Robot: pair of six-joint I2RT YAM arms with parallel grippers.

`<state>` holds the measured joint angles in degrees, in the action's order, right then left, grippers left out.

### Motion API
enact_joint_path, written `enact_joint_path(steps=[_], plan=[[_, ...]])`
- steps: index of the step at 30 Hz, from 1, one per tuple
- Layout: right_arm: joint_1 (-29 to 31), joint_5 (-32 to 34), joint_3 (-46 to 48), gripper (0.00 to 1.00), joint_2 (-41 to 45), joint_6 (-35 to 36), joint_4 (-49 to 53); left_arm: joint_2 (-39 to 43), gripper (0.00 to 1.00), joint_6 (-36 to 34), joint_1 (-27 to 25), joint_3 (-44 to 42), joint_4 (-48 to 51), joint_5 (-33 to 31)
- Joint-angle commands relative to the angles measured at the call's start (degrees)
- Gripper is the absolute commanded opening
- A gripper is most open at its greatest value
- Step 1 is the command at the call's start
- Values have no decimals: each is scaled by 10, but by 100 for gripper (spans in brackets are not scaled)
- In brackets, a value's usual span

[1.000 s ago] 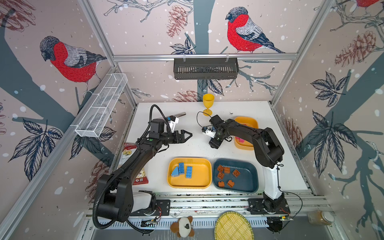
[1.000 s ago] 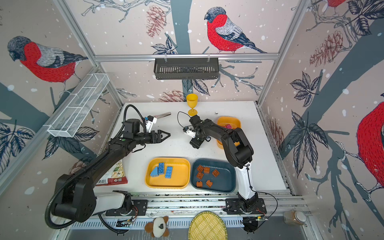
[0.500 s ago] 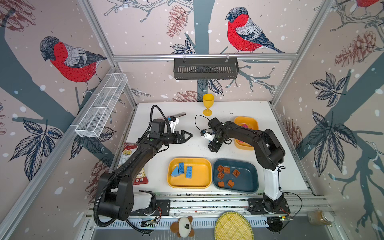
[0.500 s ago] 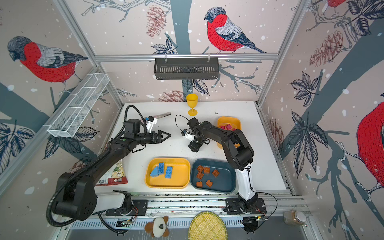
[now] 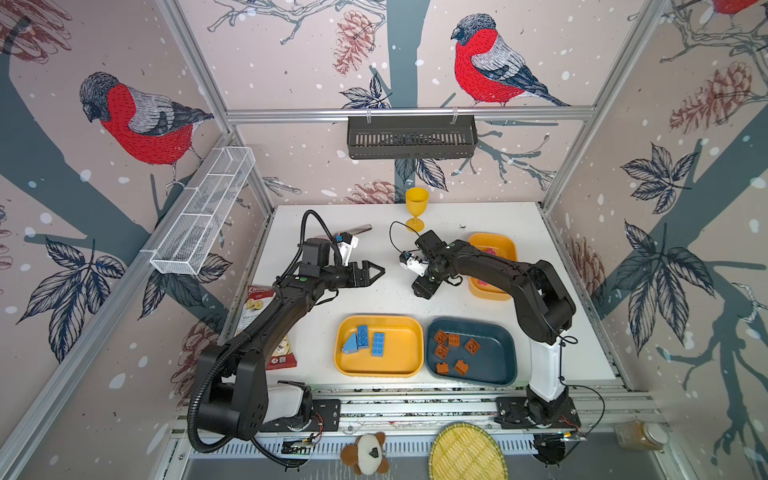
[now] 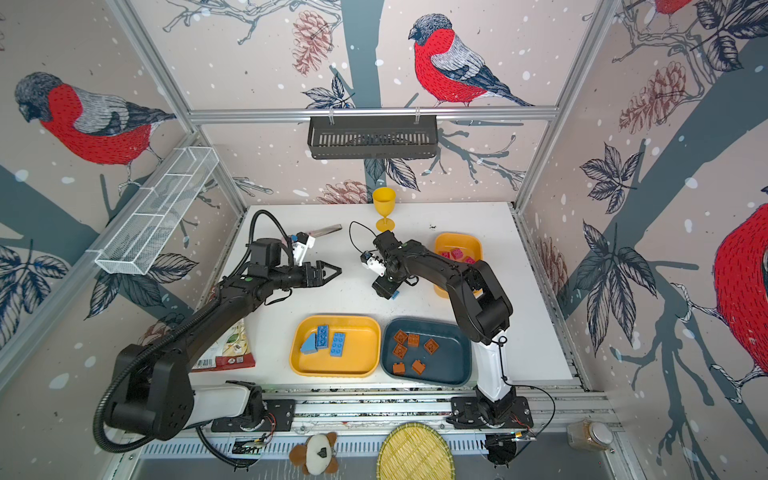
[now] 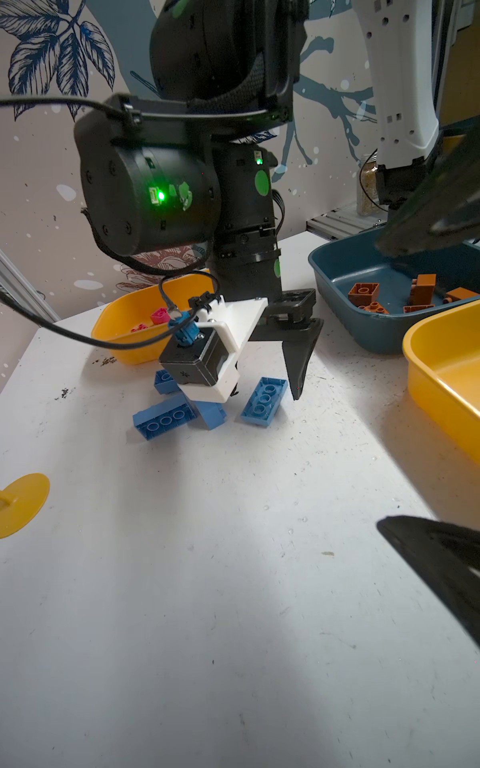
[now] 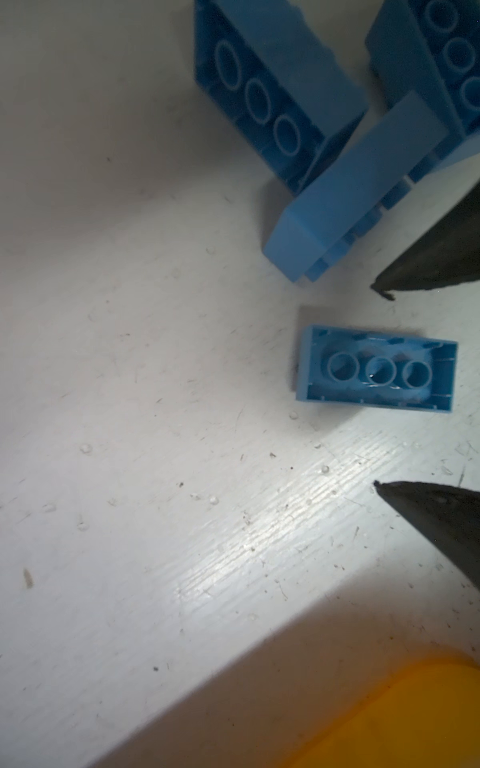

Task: Sort the legos into containers by color
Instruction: 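Close the right gripper on the blue brick and lift it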

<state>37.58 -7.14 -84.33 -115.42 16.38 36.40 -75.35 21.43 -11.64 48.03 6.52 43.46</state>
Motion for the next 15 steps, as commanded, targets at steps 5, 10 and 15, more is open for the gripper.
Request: enact_joint_path(steps=[5, 10, 15], plan=[[-12, 19, -3, 71, -25, -3, 6, -2, 97, -11, 1, 5, -10, 6], [-12, 16, -7, 63, -37, -8, 5, 0, 97, -9, 2, 6, -9, 7], [-9, 18, -6, 52, -40, -15, 2, -3, 97, -12, 2, 10, -5, 8]])
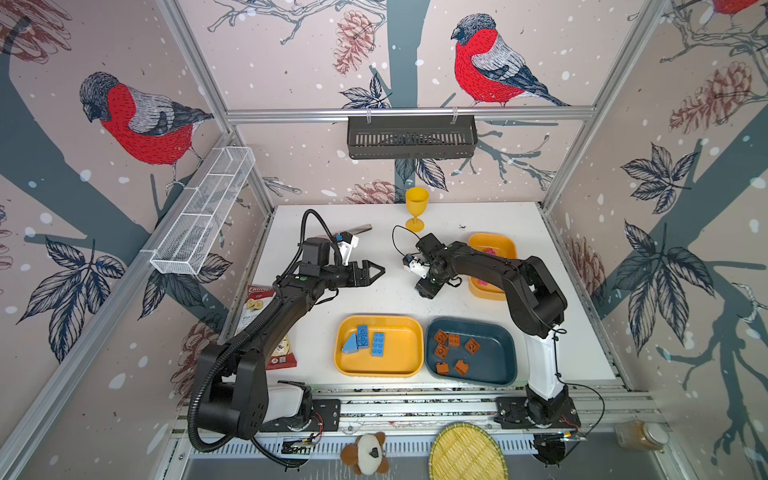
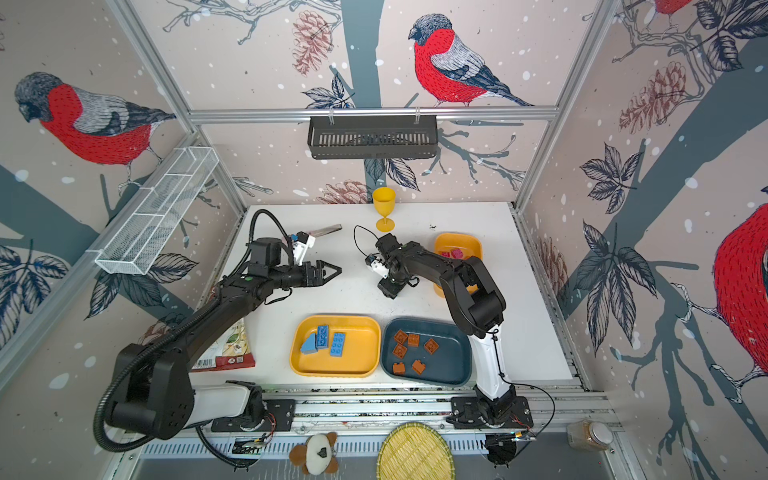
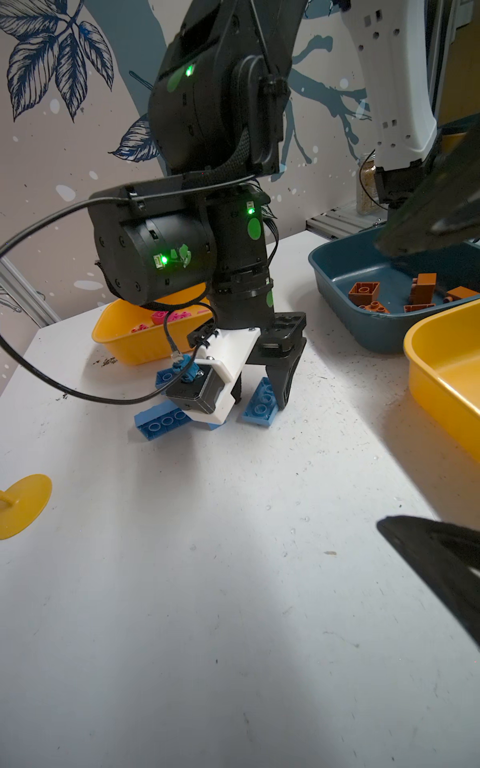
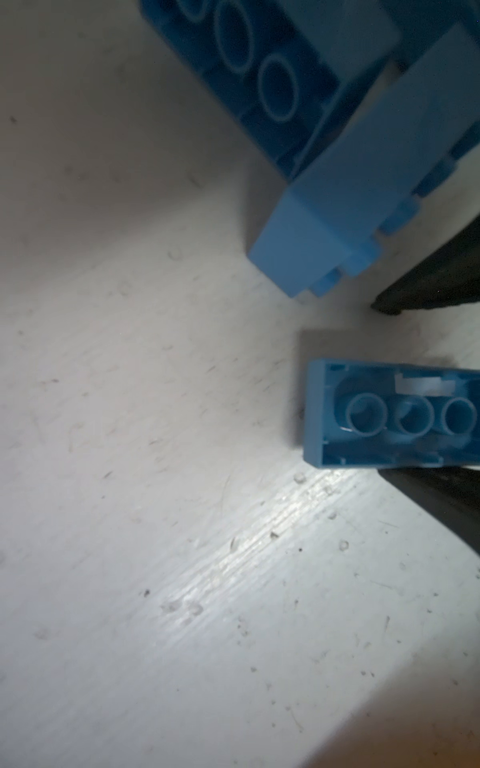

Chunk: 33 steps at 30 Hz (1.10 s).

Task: Sort the legos into containers by color
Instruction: 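Close the right gripper on the blue brick and lift it, then carry the blue brick over the nearer yellow tray and release it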

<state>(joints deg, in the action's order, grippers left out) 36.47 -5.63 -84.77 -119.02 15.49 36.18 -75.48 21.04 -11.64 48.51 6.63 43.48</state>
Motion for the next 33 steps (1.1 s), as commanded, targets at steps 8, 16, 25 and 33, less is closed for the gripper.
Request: enact_joint_path(steps=[8, 16, 25, 33], plan=[[13, 9, 0, 34, 4, -12, 13, -6, 97, -8, 2, 7, -7, 11], [59, -52, 8, 31, 113, -11, 24, 10, 97, -26, 2, 15, 35, 5], [168, -109, 113, 31, 235, -38, 1, 47, 97, -53, 25, 9, 135, -13], [254, -119, 171, 31, 254, -92, -51, 73, 97, -41, 41, -17, 150, -31]])
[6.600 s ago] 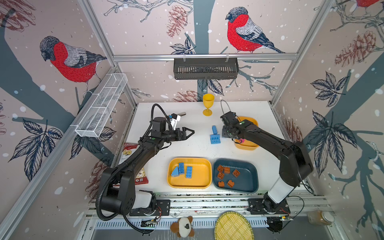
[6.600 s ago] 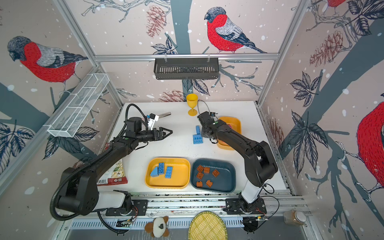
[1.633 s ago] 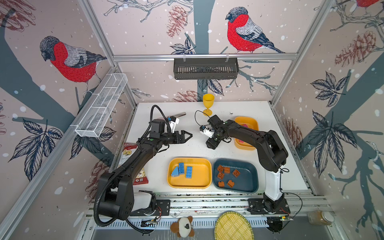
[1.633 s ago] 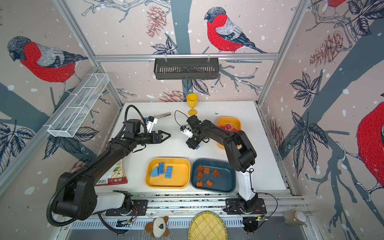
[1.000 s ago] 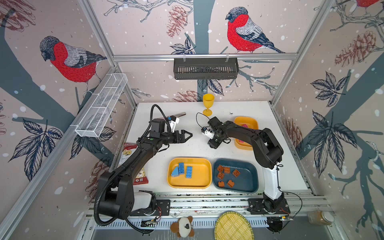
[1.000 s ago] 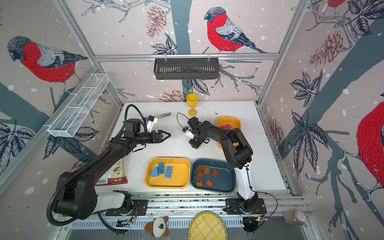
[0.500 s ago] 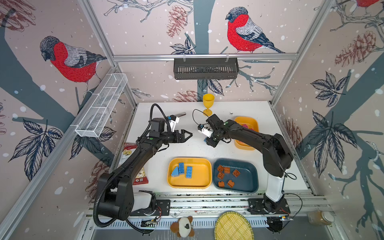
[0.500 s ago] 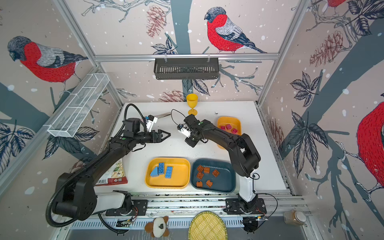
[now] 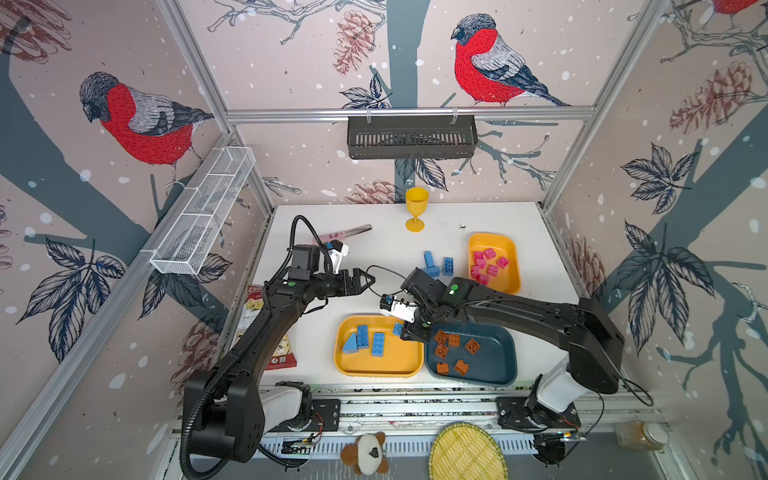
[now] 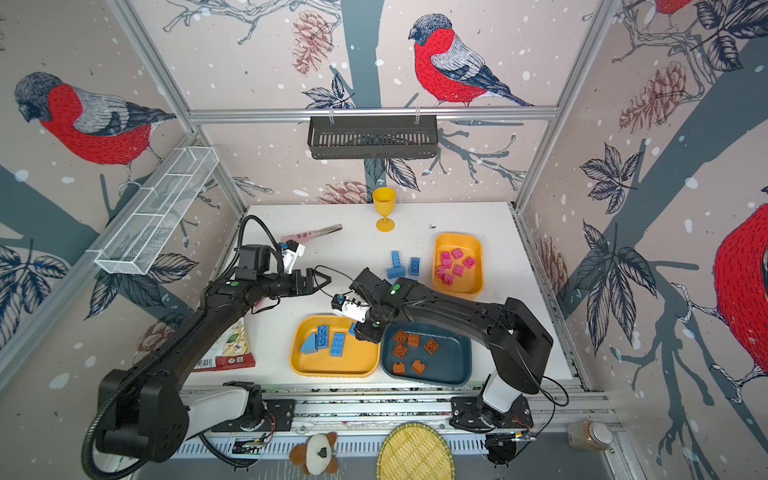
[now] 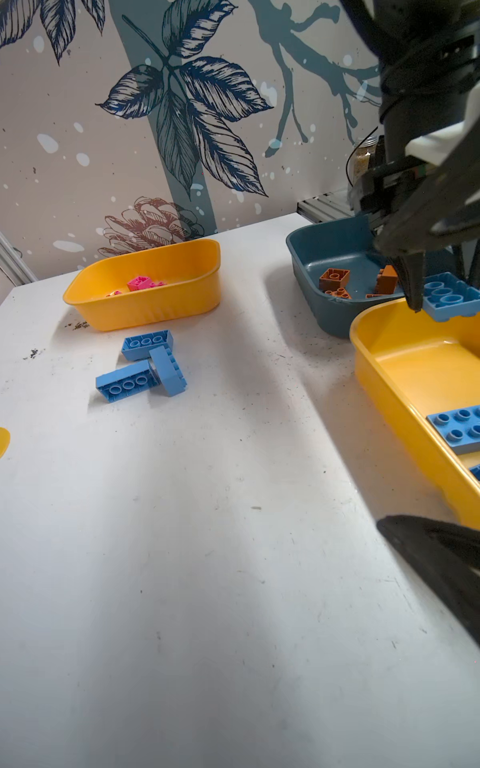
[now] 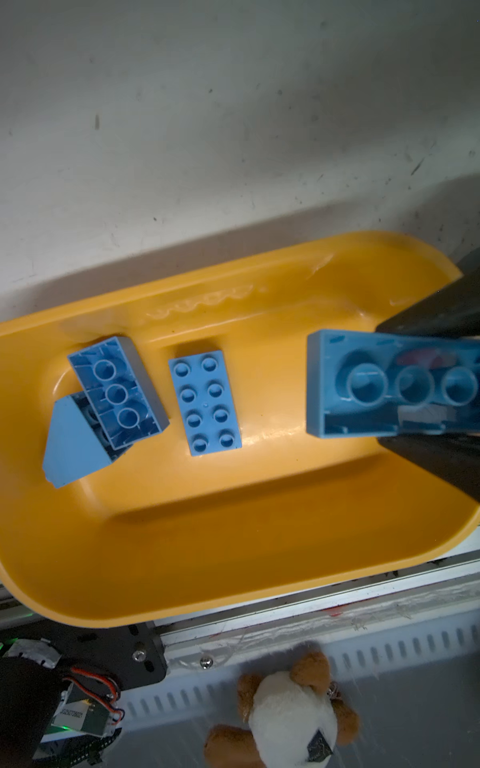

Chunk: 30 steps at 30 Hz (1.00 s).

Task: Sort the legos into containers by color
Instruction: 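Carry the blue brick over the nearer yellow tray and release it, then move the right gripper back above the remaining blue bricks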

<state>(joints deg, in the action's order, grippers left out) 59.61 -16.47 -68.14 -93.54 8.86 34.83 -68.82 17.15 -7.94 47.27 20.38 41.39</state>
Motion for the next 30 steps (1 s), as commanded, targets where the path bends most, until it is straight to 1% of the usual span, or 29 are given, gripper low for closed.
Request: enact_joint_path(steps=[1, 4, 10, 13, 15, 17, 18, 20, 24, 26, 30], plan=[[32, -1, 8, 32, -4, -27, -46, 8, 97, 0, 5, -7, 10, -10], [42, 51, 1, 34, -26, -12, -45, 9, 96, 6, 5, -12, 3, -7], [42, 151, -31, 36, -71, 32, -31, 6, 96, 0, 6, -16, 6, -11], [40, 175, -40, 38, -88, 52, -26, 5, 97, 5, 7, -22, -5, -7], [40, 171, -45, 41, -95, 61, -27, 3, 97, 7, 8, -26, -10, -4], [40, 169, -46, 46, -100, 67, -26, -1, 96, 6, 7, -26, -10, -3], [40, 172, -47, 51, -102, 69, -24, -2, 96, 4, 8, -26, -9, -2], [39, 178, -50, 55, -102, 70, -19, -4, 96, 2, 7, -25, -9, -1], [28, 172, -58, 57, -78, 66, -10, -7, 96, 0, 9, -24, -9, 3], [13, 155, -58, 57, -55, 61, -7, -9, 96, 0, 8, -24, -9, 6], [-47, 113, -54, 61, -6, 50, -7, -14, 96, 2, 8, -24, -17, 16]])
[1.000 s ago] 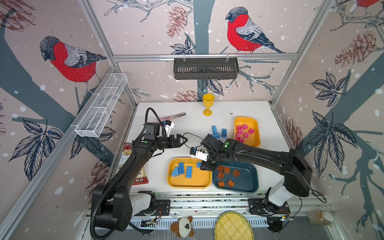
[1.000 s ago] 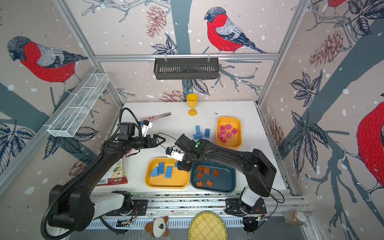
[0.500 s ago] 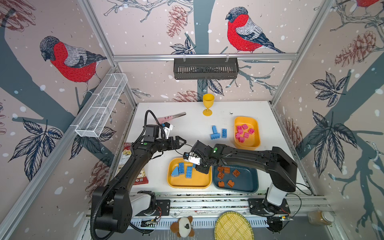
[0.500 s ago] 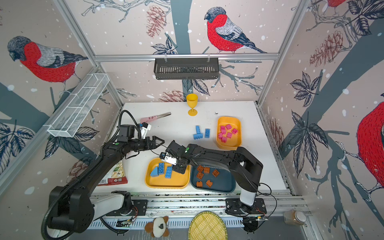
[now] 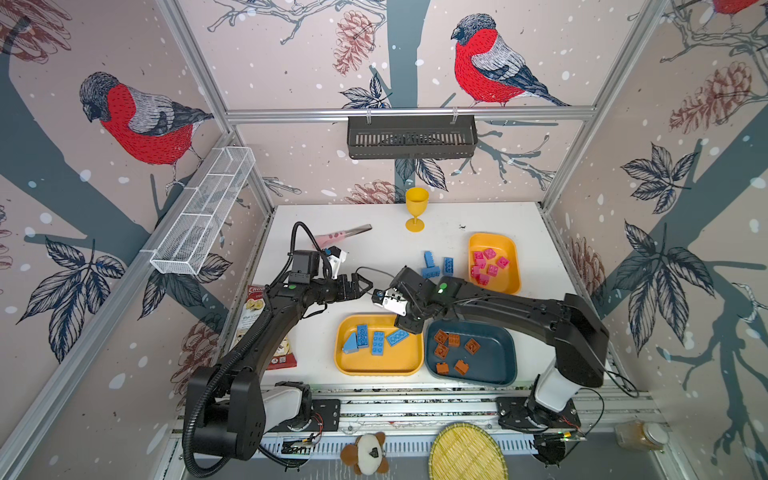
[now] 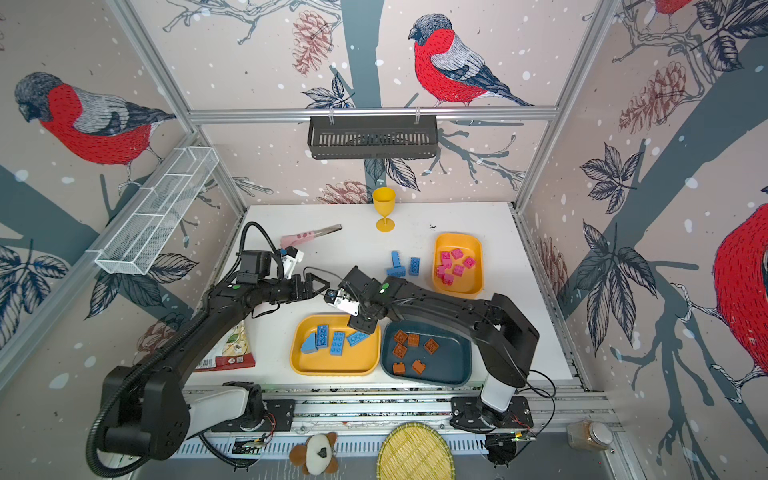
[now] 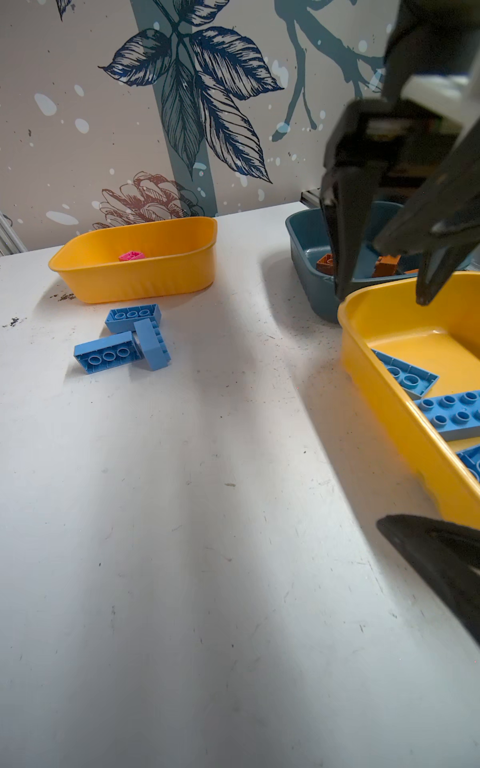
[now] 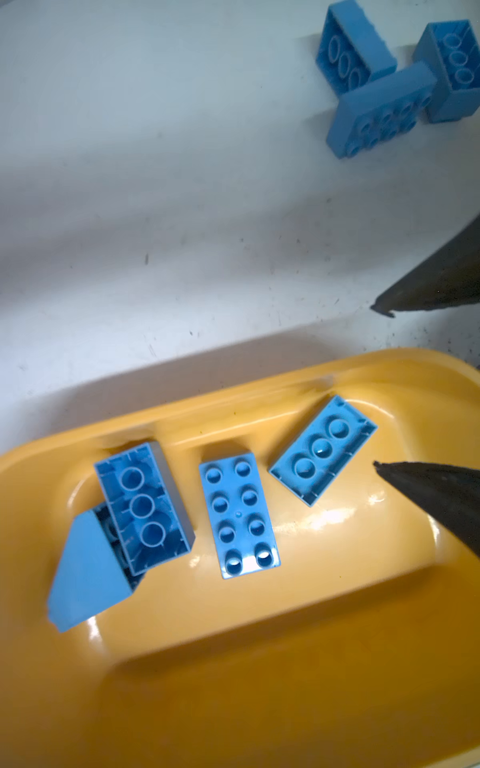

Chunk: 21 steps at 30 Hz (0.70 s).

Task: Sort the legos into containers by color
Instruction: 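Move the right gripper back above the remaining blue bricks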

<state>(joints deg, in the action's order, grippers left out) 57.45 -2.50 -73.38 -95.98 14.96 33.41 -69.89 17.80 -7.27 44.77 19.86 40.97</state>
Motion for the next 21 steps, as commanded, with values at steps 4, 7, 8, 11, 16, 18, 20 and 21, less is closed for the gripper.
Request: enact_joint_path(steps=[4, 7, 8, 11, 16, 18, 20, 21], plan=[[-86, -11, -6, 63, 31, 16, 25, -6, 96, -4, 2, 4, -14, 26], [-133, 16, -4, 64, 22, 53, 23, -3, 96, -4, 1, 5, -17, 28], [-147, 28, -5, 64, 17, 61, 16, -3, 96, -3, 1, 6, -18, 29], [-180, 67, -17, 64, -11, 78, -2, -2, 96, 0, 2, 4, -21, 32], [-207, 77, -35, 65, -60, 117, -48, -2, 96, -7, 2, 9, -15, 33], [-219, 67, -53, 65, -86, 131, -49, -3, 96, -10, 2, 12, -14, 32], [-223, 62, -69, 65, -111, 148, -44, -5, 96, -10, 2, 12, -15, 32], [-224, 67, -74, 65, -123, 157, -42, -5, 96, -9, 2, 12, -15, 34]])
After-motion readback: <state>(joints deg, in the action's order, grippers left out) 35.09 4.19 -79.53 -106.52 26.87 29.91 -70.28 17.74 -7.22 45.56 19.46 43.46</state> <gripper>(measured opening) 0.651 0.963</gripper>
